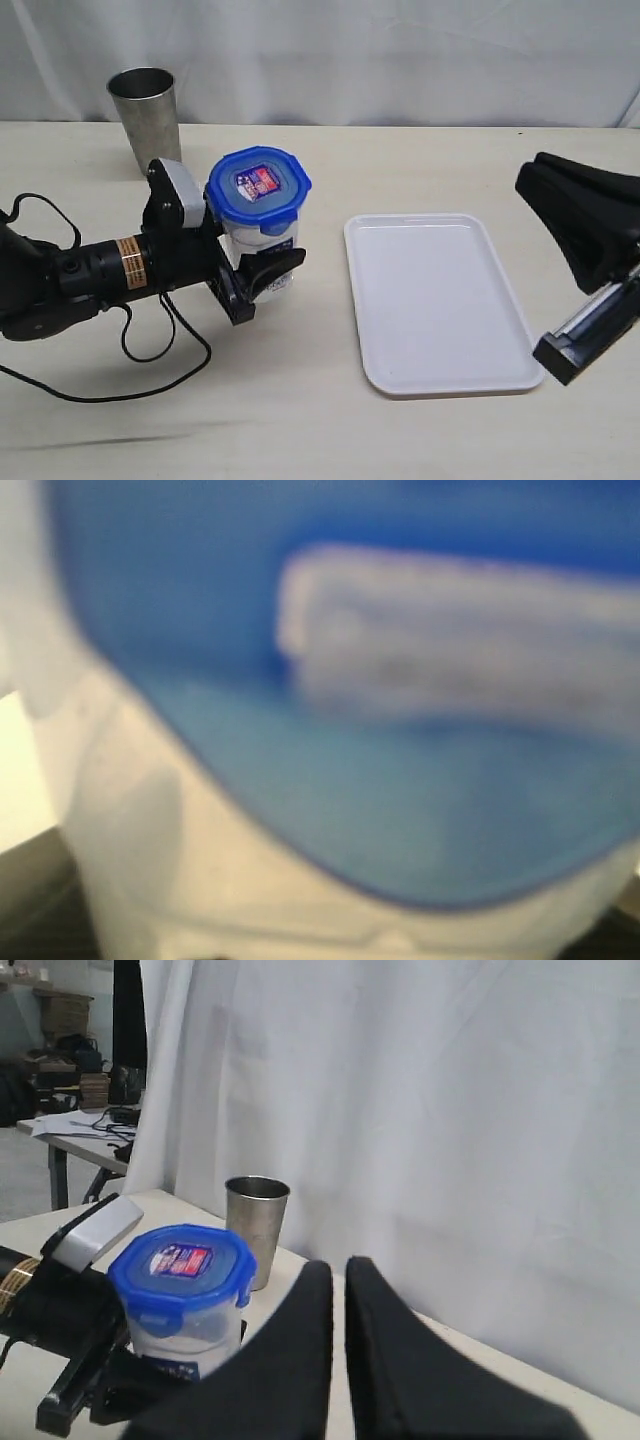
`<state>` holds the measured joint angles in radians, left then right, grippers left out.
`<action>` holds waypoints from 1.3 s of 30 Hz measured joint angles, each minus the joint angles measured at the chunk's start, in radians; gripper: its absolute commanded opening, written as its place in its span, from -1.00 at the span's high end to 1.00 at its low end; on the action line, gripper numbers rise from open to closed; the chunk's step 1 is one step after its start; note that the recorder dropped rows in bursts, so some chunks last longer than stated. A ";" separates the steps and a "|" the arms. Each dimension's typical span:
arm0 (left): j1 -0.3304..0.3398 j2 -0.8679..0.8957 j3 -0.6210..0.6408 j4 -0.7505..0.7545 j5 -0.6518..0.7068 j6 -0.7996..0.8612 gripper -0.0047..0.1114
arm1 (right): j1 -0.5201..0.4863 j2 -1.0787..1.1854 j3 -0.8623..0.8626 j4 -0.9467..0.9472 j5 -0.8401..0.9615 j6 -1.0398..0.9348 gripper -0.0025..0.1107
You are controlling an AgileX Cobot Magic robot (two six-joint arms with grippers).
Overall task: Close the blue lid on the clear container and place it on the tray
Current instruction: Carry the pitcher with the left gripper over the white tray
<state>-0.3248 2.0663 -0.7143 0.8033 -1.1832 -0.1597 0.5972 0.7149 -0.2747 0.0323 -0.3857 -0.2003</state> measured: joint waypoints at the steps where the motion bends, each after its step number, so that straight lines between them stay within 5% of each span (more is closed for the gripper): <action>1: 0.000 0.000 0.000 -0.020 0.000 -0.027 0.92 | 0.000 -0.009 0.015 0.021 -0.002 0.000 0.87; 9: 0.000 0.000 -0.087 -0.079 0.216 -0.166 0.92 | 0.000 -0.019 0.156 0.358 -0.245 -0.130 0.87; 23: -0.005 -0.062 -0.279 -0.053 0.815 -0.156 0.92 | 0.000 -0.019 0.183 0.394 -0.304 -0.147 0.87; 39: -0.296 -0.078 -0.476 0.294 1.391 0.054 0.92 | 0.000 -0.019 0.183 0.394 -0.298 -0.202 0.87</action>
<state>-0.6208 1.9884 -1.1907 1.0975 0.2075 -0.1061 0.5972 0.6961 -0.0915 0.4264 -0.6837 -0.4026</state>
